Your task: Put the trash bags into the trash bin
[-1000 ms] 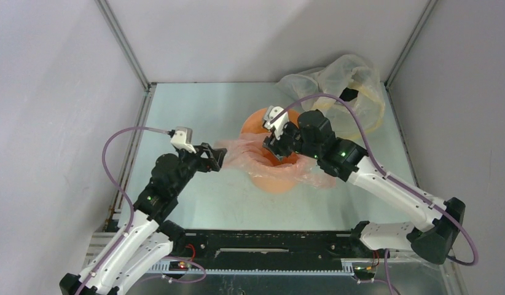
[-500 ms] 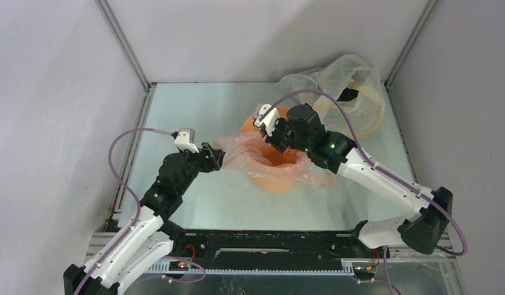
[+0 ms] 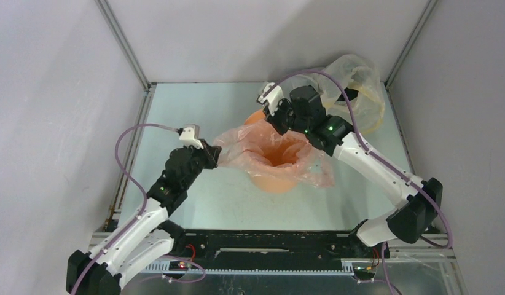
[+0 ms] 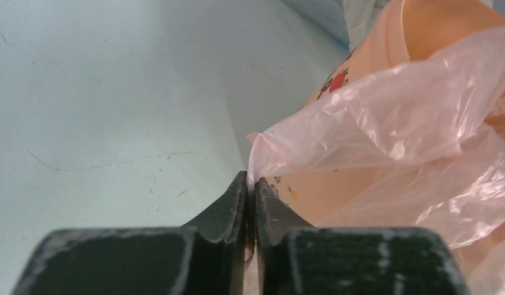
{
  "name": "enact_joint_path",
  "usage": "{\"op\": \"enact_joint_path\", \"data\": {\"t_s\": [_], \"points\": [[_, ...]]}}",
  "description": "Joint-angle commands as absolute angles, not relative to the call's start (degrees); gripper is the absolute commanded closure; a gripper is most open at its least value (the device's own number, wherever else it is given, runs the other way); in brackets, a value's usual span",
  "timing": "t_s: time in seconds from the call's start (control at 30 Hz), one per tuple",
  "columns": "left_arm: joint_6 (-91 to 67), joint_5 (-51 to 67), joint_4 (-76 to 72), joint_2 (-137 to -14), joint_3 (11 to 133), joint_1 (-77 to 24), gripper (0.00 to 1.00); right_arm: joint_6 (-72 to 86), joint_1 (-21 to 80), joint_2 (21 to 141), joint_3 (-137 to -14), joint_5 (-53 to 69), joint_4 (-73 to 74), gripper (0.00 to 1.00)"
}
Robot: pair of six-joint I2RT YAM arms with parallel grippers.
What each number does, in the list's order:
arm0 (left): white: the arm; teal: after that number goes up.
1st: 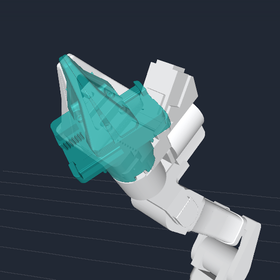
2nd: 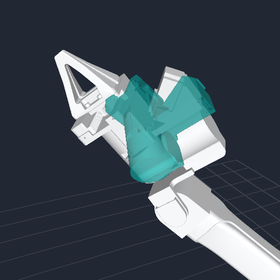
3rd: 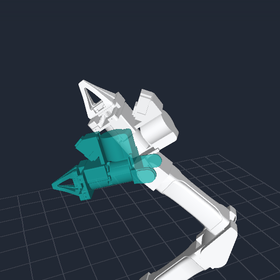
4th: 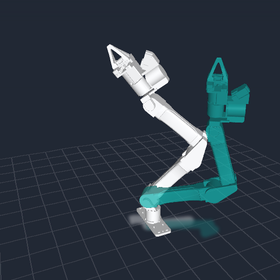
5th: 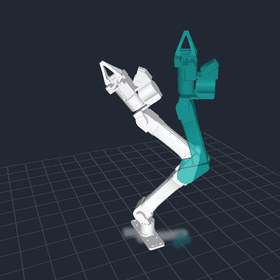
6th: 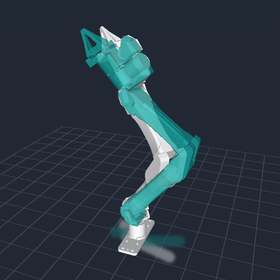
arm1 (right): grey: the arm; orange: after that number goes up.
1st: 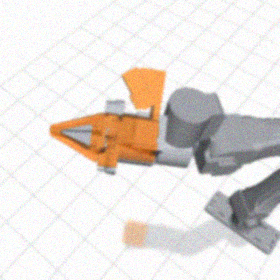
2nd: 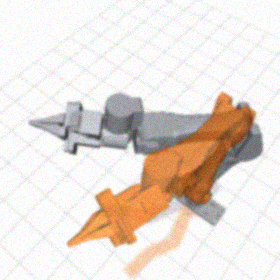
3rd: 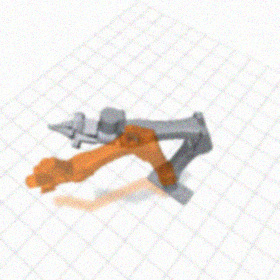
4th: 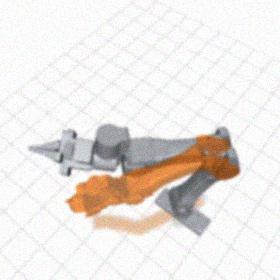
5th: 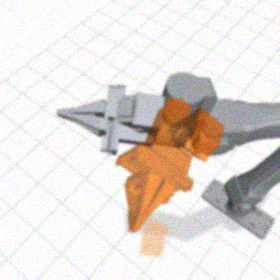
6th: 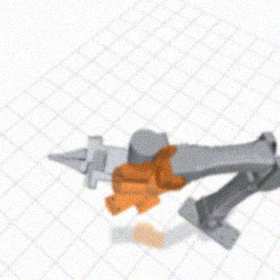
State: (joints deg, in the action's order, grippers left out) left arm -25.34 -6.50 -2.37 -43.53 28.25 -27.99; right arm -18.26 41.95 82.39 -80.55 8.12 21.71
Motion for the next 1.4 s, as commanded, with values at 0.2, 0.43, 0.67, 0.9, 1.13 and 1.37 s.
{"op": "enact_joint_path", "data": {"t_s": [0.2, 0.43, 0.67, 0.9, 1.13, 1.37], "points": [[-24.1, -6.4, -4.9, -49.7, 35.6, -27.9, 1.00, -14.6, 35.1, 89.1, -88.5, 14.1, 19.2, 1.00], [-25.1, -6.3, -4.6, -54.4, 39.0, -27.9, 1.00, -13.0, 31.2, 93.7, -92.8, 18.5, 20.1, 1.00], [-26.1, -5.2, -3.6, -59.8, 40.6, -26.8, 1.00, -11.6, 28.7, 98.3, -96.4, 22.7, 21.1, 1.00], [-25.9, -3.7, -3.8, -63.2, 40.2, -26.4, 1.00, -8.0, 25.6, 103.5, -99.5, 28.4, 22.8, 1.00], [-25.6, -1.4, -5.2, -65.5, 39.4, -26.4, 1.00, -4.3, 22.9, 110.2, -106.1, 35.1, 29.2, 1.00], [-26.4, -0.4, -7.7, -67.9, 37.7, -26.5, 1.00, -3.5, 22.2, 109.6, -109.2, 32.1, 34.6, 1.00]]}}
